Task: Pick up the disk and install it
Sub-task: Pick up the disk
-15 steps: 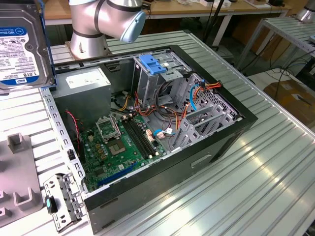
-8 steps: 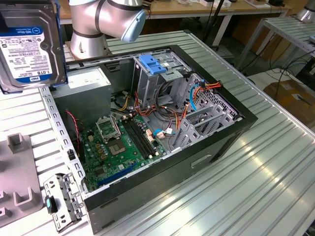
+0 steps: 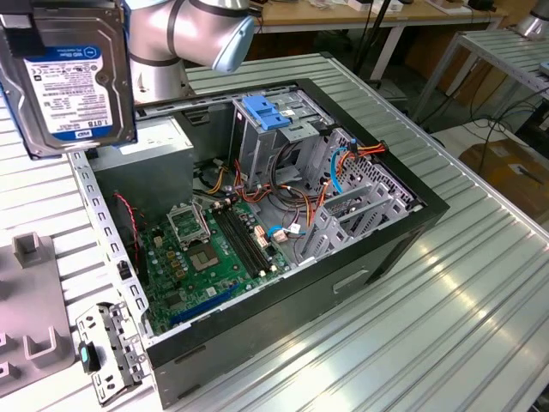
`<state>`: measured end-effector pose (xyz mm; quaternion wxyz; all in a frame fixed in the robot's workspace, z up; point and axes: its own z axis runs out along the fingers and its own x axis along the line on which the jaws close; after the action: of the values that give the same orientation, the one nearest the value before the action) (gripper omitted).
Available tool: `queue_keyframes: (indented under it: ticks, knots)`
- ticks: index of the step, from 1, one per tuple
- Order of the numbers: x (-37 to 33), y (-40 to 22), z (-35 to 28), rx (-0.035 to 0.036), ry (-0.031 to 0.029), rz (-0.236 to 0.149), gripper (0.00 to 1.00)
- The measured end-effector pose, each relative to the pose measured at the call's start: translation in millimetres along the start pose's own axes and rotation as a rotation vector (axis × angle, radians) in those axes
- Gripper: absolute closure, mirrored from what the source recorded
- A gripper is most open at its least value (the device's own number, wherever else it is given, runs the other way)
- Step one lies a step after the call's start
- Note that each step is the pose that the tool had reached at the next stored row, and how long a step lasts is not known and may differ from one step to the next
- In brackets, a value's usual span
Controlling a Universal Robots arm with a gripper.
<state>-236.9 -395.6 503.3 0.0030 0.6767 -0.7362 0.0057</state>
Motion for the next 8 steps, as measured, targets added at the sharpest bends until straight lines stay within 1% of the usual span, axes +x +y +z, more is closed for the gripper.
queue_keyframes:
  ticks: [4, 5, 7, 8]
  knots:
    - [-0.9, -10.9, 0.5, -0.0016, 0.0001, 0.000, 0.64]
    - [-1.3, -15.5, 0.7, -0.0023, 0.0001, 0.000, 0.64]
    - [-1.8, -21.1, 0.9, -0.0033, 0.0003, 0.000, 0.64]
    - [-2.1, -24.9, 1.0, -0.0039, 0.0004, 0.000, 0.64]
